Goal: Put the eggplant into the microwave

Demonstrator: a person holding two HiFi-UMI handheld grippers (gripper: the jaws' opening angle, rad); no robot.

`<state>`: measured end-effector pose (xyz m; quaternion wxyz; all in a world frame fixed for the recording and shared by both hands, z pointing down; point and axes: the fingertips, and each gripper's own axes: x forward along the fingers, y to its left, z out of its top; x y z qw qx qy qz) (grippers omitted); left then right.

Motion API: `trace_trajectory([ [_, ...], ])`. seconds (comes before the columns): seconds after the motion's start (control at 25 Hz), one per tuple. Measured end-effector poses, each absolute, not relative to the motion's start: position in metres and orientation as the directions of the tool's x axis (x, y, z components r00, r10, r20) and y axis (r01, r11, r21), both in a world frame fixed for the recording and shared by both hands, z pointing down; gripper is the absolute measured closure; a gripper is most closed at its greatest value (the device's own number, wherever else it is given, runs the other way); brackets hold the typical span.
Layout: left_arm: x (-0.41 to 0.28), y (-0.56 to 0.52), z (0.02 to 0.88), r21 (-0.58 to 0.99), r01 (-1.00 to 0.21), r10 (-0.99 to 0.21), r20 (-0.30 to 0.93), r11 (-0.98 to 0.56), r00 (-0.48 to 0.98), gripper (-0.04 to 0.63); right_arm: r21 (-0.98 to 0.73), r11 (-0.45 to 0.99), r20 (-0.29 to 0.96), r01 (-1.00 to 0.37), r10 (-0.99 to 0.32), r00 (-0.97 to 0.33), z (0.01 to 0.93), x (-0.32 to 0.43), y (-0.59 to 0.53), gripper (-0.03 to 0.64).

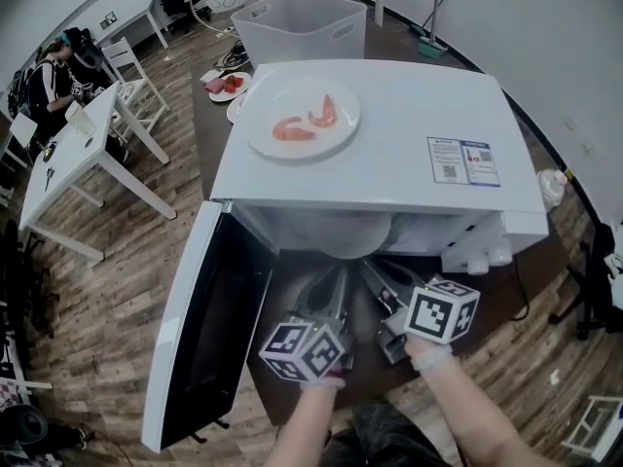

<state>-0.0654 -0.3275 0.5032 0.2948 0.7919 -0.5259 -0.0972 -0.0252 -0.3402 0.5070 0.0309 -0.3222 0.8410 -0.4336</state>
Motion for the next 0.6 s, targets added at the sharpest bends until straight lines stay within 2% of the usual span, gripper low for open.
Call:
trace_trajectory([
  [0.6, -0.079, -0.353, 0.502, 0.617, -0.755, -0.9, 0.167, -0.223, 0.402, 0.591, -0.771, 0.378, 0.221, -0.512, -0.596, -0.772, 0.507, -0.025, -0.357, 0.615],
])
